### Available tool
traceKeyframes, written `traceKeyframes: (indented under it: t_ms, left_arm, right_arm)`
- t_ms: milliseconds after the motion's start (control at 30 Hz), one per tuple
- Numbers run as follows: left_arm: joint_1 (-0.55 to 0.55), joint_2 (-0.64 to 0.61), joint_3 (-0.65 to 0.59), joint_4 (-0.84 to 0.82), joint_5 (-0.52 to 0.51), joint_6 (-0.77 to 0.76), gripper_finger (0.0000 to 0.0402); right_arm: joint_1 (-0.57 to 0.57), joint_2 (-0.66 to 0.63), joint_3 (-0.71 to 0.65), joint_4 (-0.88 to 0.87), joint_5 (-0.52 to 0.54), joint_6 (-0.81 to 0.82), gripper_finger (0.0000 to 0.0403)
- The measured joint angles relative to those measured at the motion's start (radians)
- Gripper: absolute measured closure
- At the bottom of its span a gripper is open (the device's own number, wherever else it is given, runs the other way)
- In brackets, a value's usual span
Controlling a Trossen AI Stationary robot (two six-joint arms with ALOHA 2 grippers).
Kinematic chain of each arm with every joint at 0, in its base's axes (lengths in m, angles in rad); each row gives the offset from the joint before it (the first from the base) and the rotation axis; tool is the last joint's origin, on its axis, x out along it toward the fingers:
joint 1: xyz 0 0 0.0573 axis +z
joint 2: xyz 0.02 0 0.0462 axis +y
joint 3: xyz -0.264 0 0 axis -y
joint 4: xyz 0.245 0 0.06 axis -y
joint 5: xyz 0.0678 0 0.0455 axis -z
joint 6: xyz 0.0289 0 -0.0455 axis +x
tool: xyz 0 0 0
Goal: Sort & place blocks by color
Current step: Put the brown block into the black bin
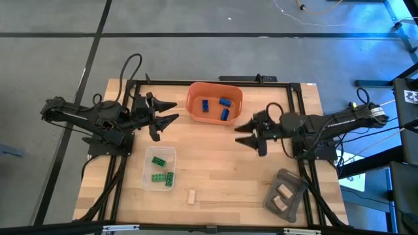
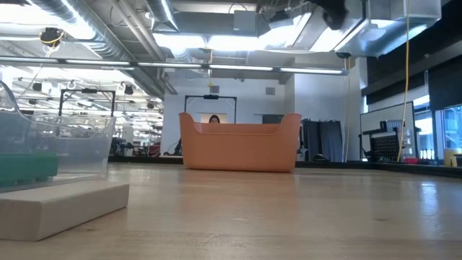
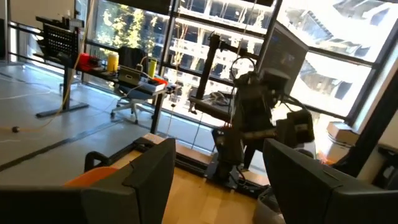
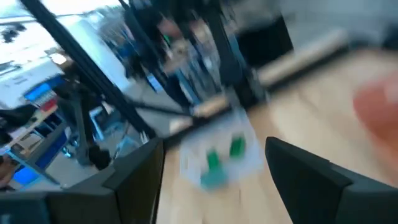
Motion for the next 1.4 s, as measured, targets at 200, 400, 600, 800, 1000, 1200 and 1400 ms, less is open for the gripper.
traceKeyframes:
  t_ms: [200, 400, 600, 800, 1000, 1200, 1400]
  left_arm:
    - [0.0, 0.0, 0.0, -0.008, 0.034, -0.028, 0.0166]
    - [0.0, 0.0, 0.0, -0.009, 0.039, -0.028, 0.0166]
    - [0.0, 0.013, 0.0, -0.008, 0.044, -0.028, 0.0166]
    - [0.0, 0.124, 0.002, -0.013, 0.222, -0.028, 0.0166]
    - [-0.03, 0.349, 0.095, -0.244, 0.557, 0.039, 0.0166]
    - [-0.107, 0.6, 0.201, -0.417, 0.742, 0.37, 0.0166]
    - [-0.181, 0.793, 0.297, -0.451, 0.662, 0.713, 0.0166]
  right_arm:
    - [-0.054, -0.003, 0.001, 0.141, -0.022, -0.223, 0.0119]
    - [-0.053, 0.0, 0.001, 0.134, -0.023, -0.238, 0.0119]
    - [-0.053, 0.0, 0.001, 0.135, -0.023, -0.237, 0.0119]
    - [-0.053, 0.0, 0.001, 0.138, -0.022, -0.239, 0.0119]
    - [-0.053, 0.0, 0.001, 0.131, -0.022, -0.185, 0.0119]
    - [-0.053, 0.0, 0.001, 0.116, -0.017, -0.186, 0.0119]
    - [-0.053, 0.0, 0.001, 0.109, 0.035, -0.188, 0.0119]
